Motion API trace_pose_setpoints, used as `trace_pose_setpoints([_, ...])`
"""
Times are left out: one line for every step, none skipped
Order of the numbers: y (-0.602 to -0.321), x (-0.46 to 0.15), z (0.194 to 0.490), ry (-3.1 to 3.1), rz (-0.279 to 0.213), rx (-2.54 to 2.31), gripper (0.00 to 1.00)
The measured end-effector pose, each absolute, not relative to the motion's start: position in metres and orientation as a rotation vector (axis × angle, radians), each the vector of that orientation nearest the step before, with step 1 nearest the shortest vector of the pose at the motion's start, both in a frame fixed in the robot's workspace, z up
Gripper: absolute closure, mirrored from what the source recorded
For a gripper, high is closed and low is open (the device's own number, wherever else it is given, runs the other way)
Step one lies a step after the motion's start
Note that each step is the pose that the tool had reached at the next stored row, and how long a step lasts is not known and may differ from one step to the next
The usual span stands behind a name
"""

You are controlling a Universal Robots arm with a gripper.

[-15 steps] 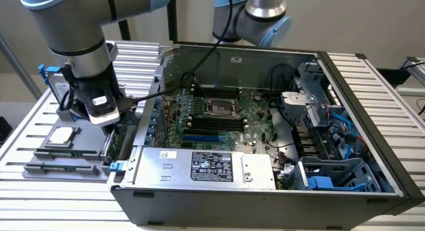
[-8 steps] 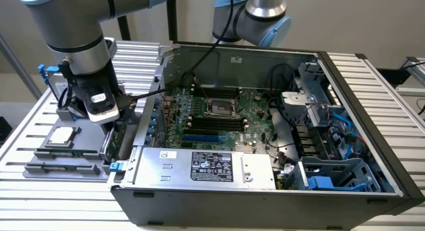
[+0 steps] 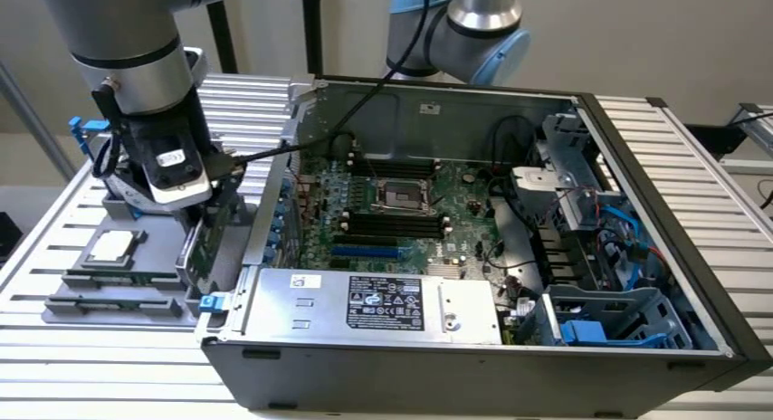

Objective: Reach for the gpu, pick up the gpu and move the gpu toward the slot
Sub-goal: 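Pick up the gpu and move the gpu toward the slot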

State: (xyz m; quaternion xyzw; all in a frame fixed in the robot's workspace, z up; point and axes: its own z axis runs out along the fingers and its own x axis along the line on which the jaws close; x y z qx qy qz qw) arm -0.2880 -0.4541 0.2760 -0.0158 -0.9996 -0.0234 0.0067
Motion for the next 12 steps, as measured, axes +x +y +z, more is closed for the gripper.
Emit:
trace_pose_setpoints([-0.454, -0.288, 0.281, -3.127, -0.074, -0.049, 0.74])
trace_pose_setpoints([-0.454, -0.288, 0.285, -3.127, -0.074, -0.049, 0.74])
trace_pose_setpoints([-0.454, -0.288, 0.290, -3.127, -0.074, -0.049, 0.74])
trace_pose_setpoints([-0.454, -0.288, 0.294, -3.127, -0.074, -0.049, 0.74])
trace_pose_setpoints([-0.454, -0.288, 0.299, -3.127, -0.074, -0.049, 0.74])
trace_pose_setpoints([-0.454, -0.288, 0.303, -3.127, -0.074, -0.049, 0.74])
trace_pose_setpoints([-0.454, -0.288, 0.308, -3.127, -0.074, -0.049, 0.74])
trace_pose_setpoints([-0.454, -0.288, 0.312, -3.127, -0.074, -0.049, 0.74])
trace_pose_setpoints([-0.454, -0.288, 0.317, -3.127, -0.074, -0.049, 0.74])
trace_pose_setpoints([-0.454, -0.288, 0.321, -3.127, -0.074, -0.049, 0.74])
trace_pose_setpoints([-0.455, -0.288, 0.326, -3.127, -0.074, -0.049, 0.74])
trace_pose_setpoints([-0.455, -0.288, 0.330, -3.127, -0.074, -0.049, 0.74])
